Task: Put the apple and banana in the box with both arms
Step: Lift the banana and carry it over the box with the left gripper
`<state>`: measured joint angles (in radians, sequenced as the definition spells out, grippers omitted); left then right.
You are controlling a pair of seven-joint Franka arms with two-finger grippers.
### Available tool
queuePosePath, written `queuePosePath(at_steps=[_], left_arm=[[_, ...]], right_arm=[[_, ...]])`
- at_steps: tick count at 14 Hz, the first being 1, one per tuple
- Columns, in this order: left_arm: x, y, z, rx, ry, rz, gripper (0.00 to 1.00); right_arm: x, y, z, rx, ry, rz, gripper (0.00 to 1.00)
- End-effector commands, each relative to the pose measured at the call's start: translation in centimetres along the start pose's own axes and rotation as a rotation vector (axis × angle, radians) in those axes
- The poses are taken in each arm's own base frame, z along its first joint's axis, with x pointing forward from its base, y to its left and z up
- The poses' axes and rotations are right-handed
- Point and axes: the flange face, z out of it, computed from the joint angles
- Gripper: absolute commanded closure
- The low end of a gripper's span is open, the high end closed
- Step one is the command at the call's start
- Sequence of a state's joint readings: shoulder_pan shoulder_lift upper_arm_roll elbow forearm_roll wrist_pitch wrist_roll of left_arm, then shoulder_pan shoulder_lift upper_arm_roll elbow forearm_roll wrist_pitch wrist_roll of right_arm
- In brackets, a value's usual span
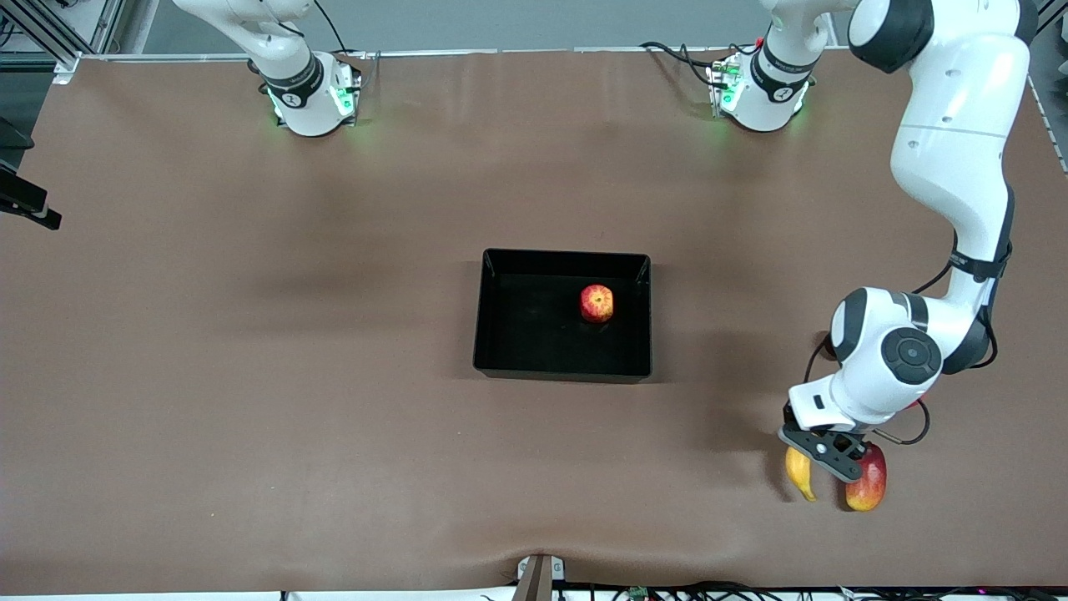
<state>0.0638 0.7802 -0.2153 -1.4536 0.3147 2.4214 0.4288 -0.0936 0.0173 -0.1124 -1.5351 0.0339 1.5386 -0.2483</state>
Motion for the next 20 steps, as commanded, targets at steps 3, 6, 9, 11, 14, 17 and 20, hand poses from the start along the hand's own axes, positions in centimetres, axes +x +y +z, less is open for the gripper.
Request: queuePosePath(at_steps=[3, 6, 9, 11, 14, 17, 20], left_arm=[[4.4, 6.4, -8.3, -0.051, -0.034, -0.13, 1.0], [7.5, 12.3, -11.5, -0.116, -0.012, -0.273, 1.0], [10.4, 19.9, -14.0, -0.169, -0.015, -0.417, 1.0], [12.1, 26.3, -15.0, -0.186, -0.023, -0.484, 1.0], [14.2, 34.7, -14.6, -0.219, -0.05, -0.623, 1.0], [15.7, 40.2, -13.7, -0.227, -0.05, -0.68, 1.0], [16.4, 44.9, -12.4, -0.226, -0.023, -0.746, 1.0]], right_arm=[[-0.7, 0.4, -0.7, -0.006, 0.0, 0.007, 0.0], [-0.8, 0.5, -0.6, -0.006, -0.001, 0.009, 0.0], [-0.8, 0.5, -0.6, -0.006, -0.001, 0.009, 0.0], [-0.8, 0.6, -0.6, -0.006, -0.001, 0.01, 0.0], [-0.9, 1.2, -0.6, 0.0, 0.002, 0.022, 0.0], [-0.8, 1.0, -0.7, 0.001, 0.007, 0.019, 0.0], [-0.8, 0.9, -0.8, 0.001, 0.01, 0.017, 0.0]])
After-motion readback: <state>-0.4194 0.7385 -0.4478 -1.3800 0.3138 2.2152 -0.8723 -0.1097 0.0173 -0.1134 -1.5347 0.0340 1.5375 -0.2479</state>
